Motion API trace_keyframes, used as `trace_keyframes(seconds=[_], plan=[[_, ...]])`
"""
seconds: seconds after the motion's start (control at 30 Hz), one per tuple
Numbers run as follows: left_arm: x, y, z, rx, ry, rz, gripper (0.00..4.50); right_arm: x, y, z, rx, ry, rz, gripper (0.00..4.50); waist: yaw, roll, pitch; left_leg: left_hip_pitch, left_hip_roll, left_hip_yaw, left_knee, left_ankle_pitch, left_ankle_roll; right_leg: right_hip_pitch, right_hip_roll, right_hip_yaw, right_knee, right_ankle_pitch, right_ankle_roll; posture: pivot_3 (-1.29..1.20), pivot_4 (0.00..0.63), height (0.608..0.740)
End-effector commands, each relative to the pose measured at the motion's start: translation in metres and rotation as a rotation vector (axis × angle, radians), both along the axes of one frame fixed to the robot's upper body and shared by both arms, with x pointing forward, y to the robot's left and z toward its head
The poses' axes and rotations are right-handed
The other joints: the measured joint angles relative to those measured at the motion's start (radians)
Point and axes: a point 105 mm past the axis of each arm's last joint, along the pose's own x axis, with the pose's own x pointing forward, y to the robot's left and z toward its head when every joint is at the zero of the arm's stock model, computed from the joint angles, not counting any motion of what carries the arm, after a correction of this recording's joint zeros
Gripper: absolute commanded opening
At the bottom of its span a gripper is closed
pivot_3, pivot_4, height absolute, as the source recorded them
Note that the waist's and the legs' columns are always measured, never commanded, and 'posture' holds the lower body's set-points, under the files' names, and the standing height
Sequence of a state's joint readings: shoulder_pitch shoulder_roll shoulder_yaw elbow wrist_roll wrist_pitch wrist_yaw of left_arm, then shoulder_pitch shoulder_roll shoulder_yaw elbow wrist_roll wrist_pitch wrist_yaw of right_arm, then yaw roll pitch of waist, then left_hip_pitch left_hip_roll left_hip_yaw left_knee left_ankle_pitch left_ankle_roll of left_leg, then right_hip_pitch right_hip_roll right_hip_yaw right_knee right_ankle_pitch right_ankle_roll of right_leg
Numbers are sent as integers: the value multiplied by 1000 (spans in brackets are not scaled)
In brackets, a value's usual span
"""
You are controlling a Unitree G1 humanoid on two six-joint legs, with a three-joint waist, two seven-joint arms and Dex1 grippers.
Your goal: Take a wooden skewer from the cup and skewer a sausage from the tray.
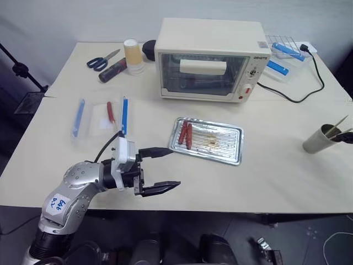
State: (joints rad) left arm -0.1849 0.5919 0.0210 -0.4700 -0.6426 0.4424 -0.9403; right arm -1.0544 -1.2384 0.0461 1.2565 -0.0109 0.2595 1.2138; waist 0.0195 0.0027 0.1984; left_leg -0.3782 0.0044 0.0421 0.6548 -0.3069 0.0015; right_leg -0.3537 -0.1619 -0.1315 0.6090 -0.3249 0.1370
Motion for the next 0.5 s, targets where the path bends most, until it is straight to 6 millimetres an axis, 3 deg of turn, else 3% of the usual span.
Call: trace_keyframes(seconds=[0.03, 0.3, 0.4, 0.5], plan=[[-6, -1, 9, -12, -38, -15, 4488, 1, -1, 10, 20, -53, -8, 4500, 0, 0, 0, 0, 0, 0, 0, 0, 0, 0, 0, 0, 0, 0, 0, 0, 150, 740], [-5, -2, 9, -10, -41, -18, 4488, 5, 2, 8, 49, -70, -16, 4500, 1, 0, 0, 0, 0, 0, 0, 0, 0, 0, 0, 0, 1, 0, 0, 0, 150, 740], [-5, -2, 9, -9, -43, -18, 4500, 5, -1, 5, 38, -67, -39, 3856, 1, 0, 0, 0, 0, 0, 0, 0, 0, 0, 0, 0, 1, 0, 0, 0, 150, 740], [-5, -2, 9, -9, -44, -16, 4500, 6, -2, 4, 40, -73, -49, 2796, 0, 0, 0, 0, 0, 0, 0, 0, 0, 0, 0, 0, 1, 0, 0, 0, 150, 740]])
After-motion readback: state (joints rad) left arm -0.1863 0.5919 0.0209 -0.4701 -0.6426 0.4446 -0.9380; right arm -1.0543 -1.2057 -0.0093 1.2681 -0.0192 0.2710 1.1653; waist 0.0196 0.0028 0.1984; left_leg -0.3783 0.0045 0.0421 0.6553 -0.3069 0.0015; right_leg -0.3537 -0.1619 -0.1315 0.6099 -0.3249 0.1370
